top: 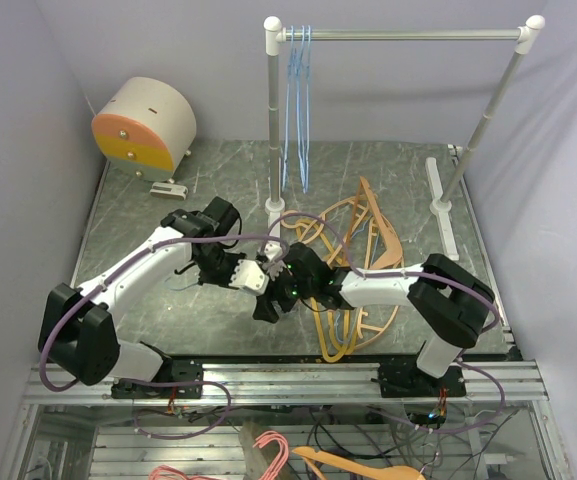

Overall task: Organize the hangers
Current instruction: Pick up the hanger at the center of the board.

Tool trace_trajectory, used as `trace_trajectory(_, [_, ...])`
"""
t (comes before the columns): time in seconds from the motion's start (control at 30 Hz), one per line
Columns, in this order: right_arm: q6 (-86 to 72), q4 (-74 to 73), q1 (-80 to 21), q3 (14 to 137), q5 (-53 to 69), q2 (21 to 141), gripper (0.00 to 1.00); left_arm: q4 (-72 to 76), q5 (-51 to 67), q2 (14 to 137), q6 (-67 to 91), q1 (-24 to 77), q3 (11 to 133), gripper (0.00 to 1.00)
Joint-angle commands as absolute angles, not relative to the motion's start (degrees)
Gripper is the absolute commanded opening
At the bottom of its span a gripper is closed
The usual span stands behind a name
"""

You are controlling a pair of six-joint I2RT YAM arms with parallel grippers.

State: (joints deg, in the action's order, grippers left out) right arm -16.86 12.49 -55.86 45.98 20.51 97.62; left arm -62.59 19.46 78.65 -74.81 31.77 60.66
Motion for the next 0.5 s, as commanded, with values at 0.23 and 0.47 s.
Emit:
trace_trajectory(0.23, [-12.44,14.66,-57.37,43.42,2.64,89.74,0.9,-64.22,22.49,79.93,-76.26,32.21,63.48,0.07])
trace_trajectory(0.47, [-10.79,14.07,-57.65,44.85,2.85,91.14,0.63,-63.71,22.59,80.38,-75.85,32.28,64.76,0.07])
